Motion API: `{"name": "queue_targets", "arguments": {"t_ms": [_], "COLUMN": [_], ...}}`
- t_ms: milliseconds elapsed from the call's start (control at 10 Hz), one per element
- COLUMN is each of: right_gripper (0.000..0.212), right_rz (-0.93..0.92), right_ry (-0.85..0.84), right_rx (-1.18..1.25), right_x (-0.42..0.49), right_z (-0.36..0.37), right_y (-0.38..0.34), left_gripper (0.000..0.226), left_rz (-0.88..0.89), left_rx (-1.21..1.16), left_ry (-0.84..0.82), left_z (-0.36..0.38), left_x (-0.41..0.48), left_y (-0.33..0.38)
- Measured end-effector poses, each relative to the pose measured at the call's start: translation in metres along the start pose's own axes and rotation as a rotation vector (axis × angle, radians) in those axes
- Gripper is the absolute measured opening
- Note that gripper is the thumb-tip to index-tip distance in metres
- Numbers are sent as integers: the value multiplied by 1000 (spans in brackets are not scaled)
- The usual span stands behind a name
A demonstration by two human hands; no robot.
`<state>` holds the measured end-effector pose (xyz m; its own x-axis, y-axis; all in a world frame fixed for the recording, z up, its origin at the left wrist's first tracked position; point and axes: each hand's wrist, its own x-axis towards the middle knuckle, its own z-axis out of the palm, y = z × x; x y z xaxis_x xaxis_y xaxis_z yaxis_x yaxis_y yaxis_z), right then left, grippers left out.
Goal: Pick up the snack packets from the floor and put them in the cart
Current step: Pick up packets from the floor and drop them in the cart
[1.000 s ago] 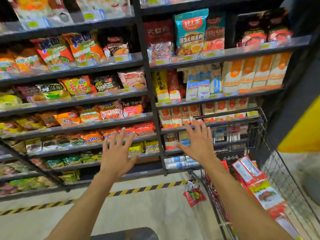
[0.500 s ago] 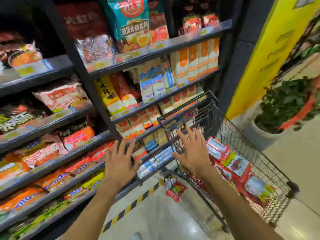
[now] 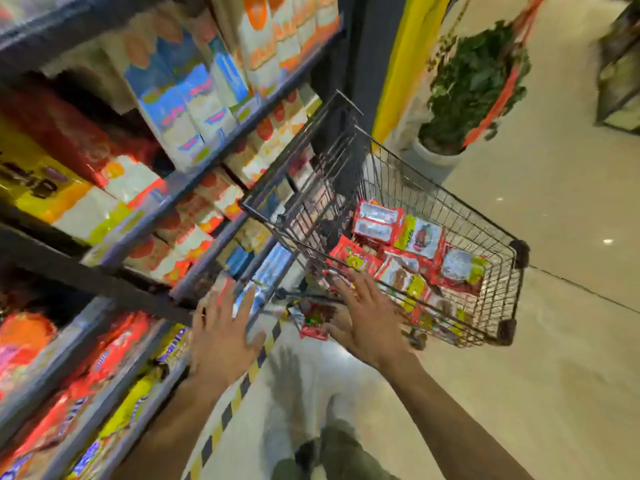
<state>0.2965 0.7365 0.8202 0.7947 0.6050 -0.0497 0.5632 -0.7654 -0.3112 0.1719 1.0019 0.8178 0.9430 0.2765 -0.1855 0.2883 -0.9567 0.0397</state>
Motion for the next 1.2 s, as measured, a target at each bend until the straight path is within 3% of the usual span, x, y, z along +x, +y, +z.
{"name": "queue_targets", "arguments": {"t_ms": [300,600,800,900,1000,1200], "right_gripper": [84,79,85,73,53,60], "right_rz": [28,95,239,345,544,880], "right_ry": [-123,-159,-305,-357,-560,-268], "right_rx": [84,103,89,91,173,570], "right_x": [47,75,90,111,132,183], "right_z": [132,366,531,602,663,812], "right_y": [70,154,207,230,242,301], "left_gripper": [83,84,85,90,87,83], "left_rz": [39,74,94,43,-129,-542], "left_rx": [88,81,41,-30,-118,-806], "left_ry": [12,-69,-200,-218,-285,-334], "left_z": [147,389,574,648,705,834], "left_x": [89,147,176,194,228,313], "left_y": [2,-19,-34,-28,-19,-11]}}
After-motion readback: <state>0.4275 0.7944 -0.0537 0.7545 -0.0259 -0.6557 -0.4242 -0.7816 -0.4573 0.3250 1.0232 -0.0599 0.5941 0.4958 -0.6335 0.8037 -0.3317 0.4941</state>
